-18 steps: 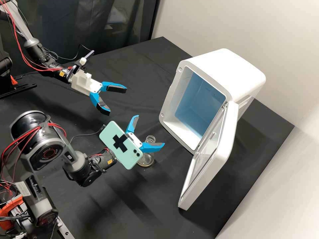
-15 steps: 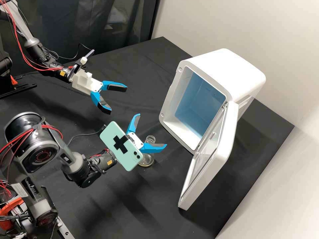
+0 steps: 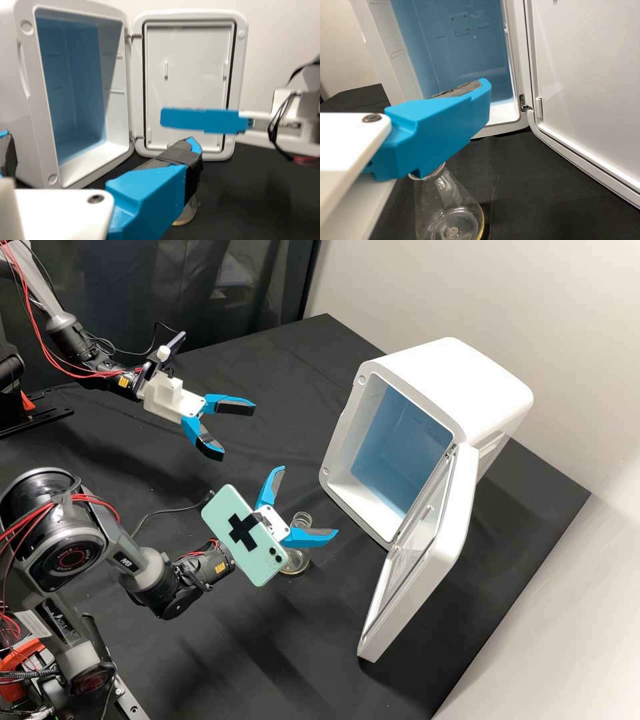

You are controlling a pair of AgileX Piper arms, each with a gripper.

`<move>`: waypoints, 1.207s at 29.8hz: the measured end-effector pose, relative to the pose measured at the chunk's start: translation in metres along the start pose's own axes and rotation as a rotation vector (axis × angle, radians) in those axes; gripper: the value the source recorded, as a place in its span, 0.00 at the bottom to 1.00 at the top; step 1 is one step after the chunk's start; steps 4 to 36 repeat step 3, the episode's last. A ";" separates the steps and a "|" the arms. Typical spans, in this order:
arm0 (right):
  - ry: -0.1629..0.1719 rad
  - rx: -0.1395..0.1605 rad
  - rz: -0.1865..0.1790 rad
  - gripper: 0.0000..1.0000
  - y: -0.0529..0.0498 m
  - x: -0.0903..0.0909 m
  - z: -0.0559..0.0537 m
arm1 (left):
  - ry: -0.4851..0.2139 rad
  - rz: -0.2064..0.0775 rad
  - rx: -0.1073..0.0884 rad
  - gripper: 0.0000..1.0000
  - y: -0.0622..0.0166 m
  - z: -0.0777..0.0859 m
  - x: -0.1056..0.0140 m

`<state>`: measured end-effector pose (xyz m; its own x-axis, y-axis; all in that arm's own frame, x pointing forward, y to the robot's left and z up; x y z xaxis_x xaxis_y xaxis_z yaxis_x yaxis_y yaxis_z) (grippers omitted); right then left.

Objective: Take the flask out of the incubator

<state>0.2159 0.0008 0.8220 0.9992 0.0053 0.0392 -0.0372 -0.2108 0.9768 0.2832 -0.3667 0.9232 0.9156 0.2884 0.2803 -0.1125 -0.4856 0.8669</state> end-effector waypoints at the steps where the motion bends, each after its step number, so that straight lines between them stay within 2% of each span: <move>1: 0.000 0.000 0.000 1.00 0.000 0.000 0.000 | -0.004 0.013 -0.009 1.00 0.0021 0.001 0.000; 3: 0.000 0.000 0.000 1.00 0.000 0.000 0.000 | -0.006 0.031 -0.018 1.00 0.0054 0.000 -0.001; 36: 0.000 0.000 0.000 1.00 0.000 0.000 0.000 | -0.006 0.031 -0.018 1.00 0.0054 0.000 -0.001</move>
